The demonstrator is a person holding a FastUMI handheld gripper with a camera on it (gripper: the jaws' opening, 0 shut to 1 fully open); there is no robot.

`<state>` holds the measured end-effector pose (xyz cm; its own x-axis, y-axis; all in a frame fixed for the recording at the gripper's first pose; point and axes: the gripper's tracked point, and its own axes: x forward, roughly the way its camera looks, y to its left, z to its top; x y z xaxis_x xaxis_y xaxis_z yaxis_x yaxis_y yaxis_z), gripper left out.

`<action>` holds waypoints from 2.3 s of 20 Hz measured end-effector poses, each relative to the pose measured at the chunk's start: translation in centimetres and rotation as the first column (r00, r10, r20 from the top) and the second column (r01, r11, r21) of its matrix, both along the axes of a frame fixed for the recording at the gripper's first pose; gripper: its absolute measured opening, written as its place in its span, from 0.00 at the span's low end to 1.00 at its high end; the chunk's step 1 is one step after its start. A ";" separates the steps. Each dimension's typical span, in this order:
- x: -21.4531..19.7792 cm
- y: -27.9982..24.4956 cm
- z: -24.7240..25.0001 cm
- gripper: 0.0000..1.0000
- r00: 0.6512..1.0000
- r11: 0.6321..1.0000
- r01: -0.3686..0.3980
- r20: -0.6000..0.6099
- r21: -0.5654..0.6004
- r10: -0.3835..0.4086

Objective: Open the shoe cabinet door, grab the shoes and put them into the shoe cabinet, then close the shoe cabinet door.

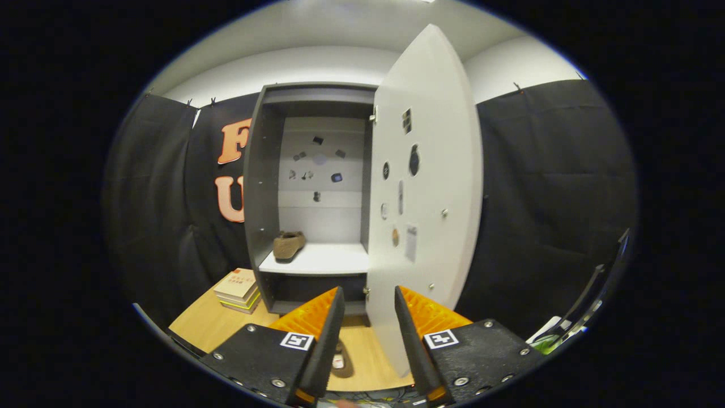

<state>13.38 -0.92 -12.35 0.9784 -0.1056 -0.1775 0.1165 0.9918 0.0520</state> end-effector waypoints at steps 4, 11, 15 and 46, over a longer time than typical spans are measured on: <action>2.1 3.9 -4.2 0.78 0.997 0.998 -0.036 -0.066 0.048 0.039; 6.8 7.0 -11.5 0.81 0.993 0.991 -0.091 -0.070 0.102 0.099; 8.6 8.6 -17.4 0.81 0.978 0.980 -0.144 -0.128 0.141 0.162; 19.5 11.8 -43.2 0.05 0.823 0.964 -0.140 -0.515 0.226 0.240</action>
